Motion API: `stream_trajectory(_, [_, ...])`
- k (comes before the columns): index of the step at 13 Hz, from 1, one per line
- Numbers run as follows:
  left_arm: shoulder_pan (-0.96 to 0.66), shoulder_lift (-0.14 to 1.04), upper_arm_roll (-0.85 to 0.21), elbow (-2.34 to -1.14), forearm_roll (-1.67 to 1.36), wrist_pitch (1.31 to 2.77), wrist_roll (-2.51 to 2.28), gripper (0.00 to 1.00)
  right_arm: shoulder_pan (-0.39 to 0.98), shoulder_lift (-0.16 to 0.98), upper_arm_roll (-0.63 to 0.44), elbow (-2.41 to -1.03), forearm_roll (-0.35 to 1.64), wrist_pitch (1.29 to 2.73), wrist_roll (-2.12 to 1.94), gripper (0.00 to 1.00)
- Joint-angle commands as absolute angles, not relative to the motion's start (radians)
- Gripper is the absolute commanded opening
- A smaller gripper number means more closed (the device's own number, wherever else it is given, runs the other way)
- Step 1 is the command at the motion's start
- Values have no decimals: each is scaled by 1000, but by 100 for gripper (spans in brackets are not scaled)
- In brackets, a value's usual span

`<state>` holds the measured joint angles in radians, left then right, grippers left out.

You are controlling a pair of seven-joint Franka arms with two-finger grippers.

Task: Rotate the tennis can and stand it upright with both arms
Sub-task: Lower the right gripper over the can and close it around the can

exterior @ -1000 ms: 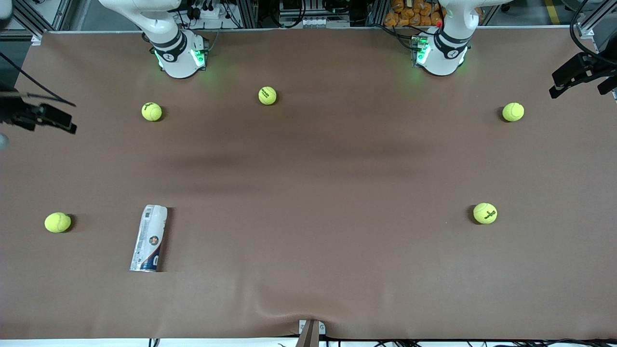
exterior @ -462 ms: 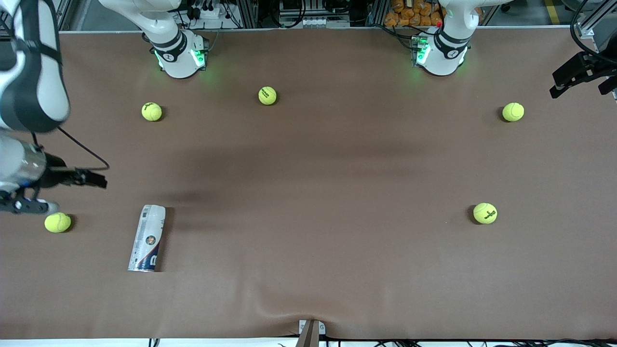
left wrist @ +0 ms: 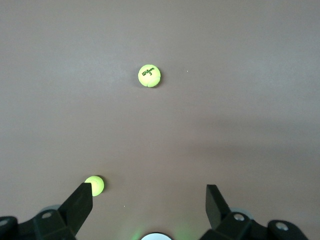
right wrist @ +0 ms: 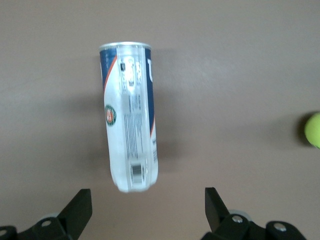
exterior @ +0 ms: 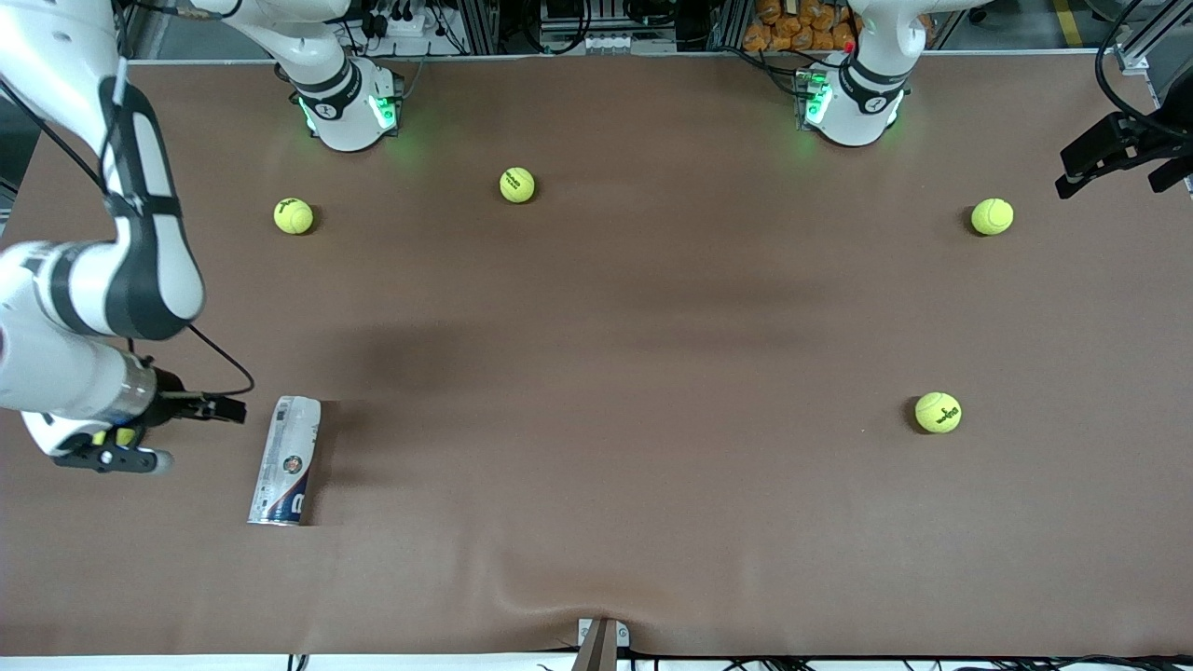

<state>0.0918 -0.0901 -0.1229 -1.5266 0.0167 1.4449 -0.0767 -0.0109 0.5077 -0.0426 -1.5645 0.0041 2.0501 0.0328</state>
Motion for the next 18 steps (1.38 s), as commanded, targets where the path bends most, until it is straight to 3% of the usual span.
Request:
stream_trajectory(1, [95,-78,-126,-1503,15,1442,-58,100,5,593,-34,-1539,5,2146,25,100])
stream_trajectory(6, [92,-71,-126,-1505,18,1450,-58,100,32,712,-34,-1537,3,2295,-32,100])
stream_trajectory(18, [87,-58,-129,-1505,15,1456,-60,100,18,796,-34,-1539,12,2336,-101,100])
